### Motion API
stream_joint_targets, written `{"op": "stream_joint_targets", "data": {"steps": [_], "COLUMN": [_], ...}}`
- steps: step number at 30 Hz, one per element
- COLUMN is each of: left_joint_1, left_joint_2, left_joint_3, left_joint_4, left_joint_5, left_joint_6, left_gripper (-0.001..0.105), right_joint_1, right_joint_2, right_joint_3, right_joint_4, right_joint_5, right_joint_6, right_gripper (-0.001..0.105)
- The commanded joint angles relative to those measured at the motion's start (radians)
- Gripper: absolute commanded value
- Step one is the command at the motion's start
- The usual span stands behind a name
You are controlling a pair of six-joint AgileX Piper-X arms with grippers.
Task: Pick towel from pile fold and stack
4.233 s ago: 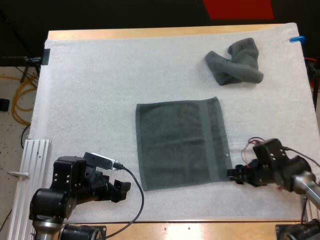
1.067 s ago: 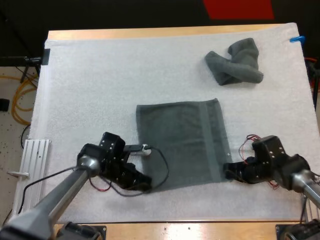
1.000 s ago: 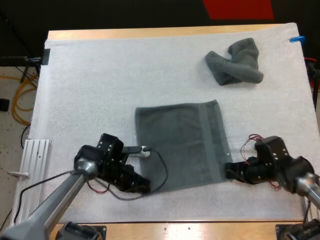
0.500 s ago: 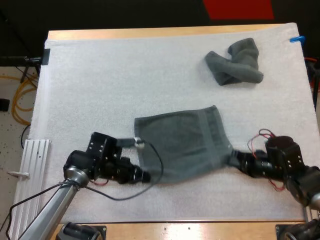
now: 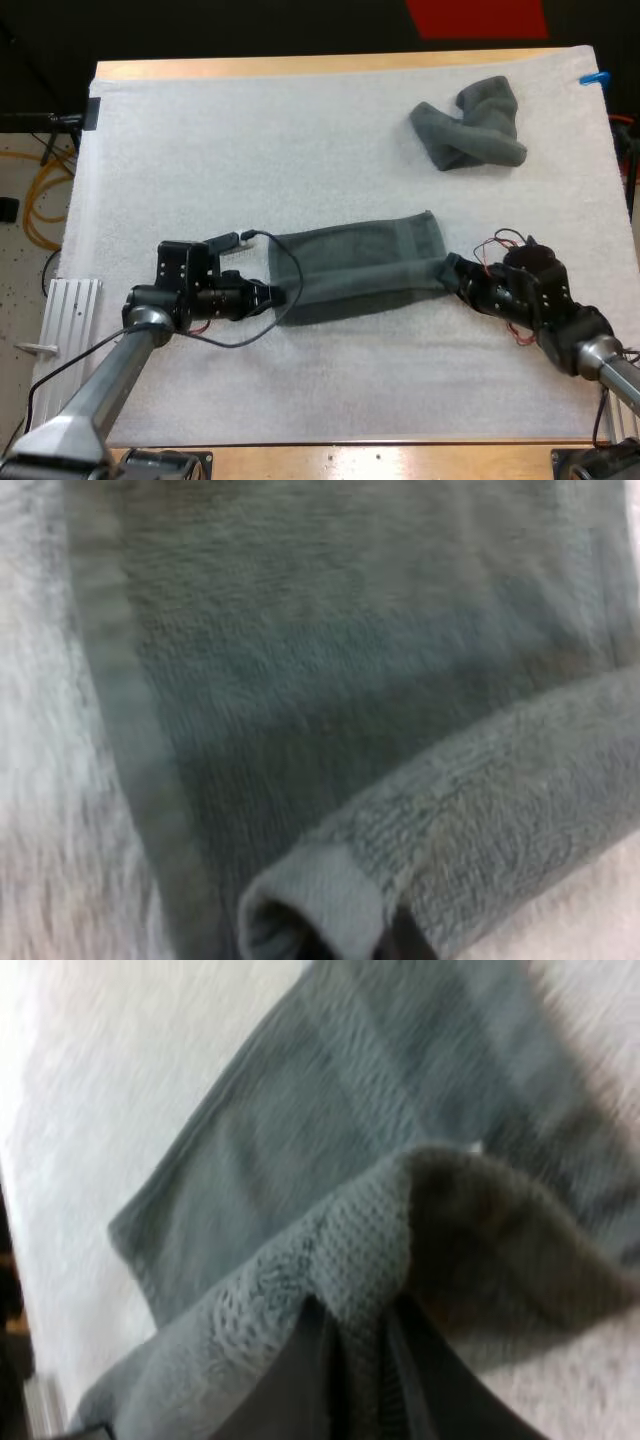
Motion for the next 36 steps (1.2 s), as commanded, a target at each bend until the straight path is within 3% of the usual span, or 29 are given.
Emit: {"op": "stream_joint_targets", "data": {"steps": [1, 8, 12, 16, 20, 22, 24, 25, 27, 29, 36], "left_joint_1": [0.004, 0.006, 0.006, 0.006, 0.006, 0.006, 0.006, 0.006, 0.006, 0.006, 0.006], "left_joint_2": [0.007, 0.057, 0.057, 0.057, 0.057, 0.057, 0.057, 0.057, 0.057, 0.057, 0.015], "left_joint_3": [0.001, 0.001, 0.001, 0.001, 0.001, 0.001, 0.001, 0.001, -0.005, -0.022, -0.126], "left_joint_4": [-0.040, -0.152, -0.151, -0.151, -0.161, -0.172, -0.203, -0.214, -0.236, -0.237, -0.232], "left_joint_5": [-0.005, -0.013, -0.101, -0.113, -0.113, -0.111, -0.111, -0.111, -0.111, -0.111, -0.071], "left_joint_6": [-0.011, -0.012, -0.012, 0.004, 0.049, 0.048, 0.044, 0.043, 0.038, 0.038, 0.042], "left_gripper": [0.000, 0.000, 0.000, 0.000, 0.011, 0.020, 0.034, 0.037, 0.040, 0.040, 0.040], "right_joint_1": [-0.001, -0.001, -0.001, -0.001, -0.001, -0.001, -0.001, -0.001, -0.001, -0.001, -0.001], "right_joint_2": [0.004, 0.090, 0.135, 0.159, 0.164, 0.164, 0.164, 0.164, 0.164, 0.164, 0.164], "right_joint_3": [0.000, 0.000, 0.000, 0.000, 0.000, 0.000, 0.000, 0.000, 0.000, 0.000, -0.038], "right_joint_4": [-0.022, -0.090, -0.127, -0.173, -0.248, -0.295, -0.354, -0.370, -0.421, -0.466, -0.580], "right_joint_5": [0.025, 0.045, 0.036, 0.036, 0.035, 0.025, 0.009, 0.005, -0.006, -0.006, -0.011], "right_joint_6": [0.005, 0.029, 0.029, 0.029, 0.020, 0.017, -0.005, -0.009, -0.046, -0.068, -0.129], "right_gripper": [0.000, 0.000, 0.000, 0.000, 0.002, 0.014, 0.036, 0.043, 0.069, 0.079, 0.081]}}
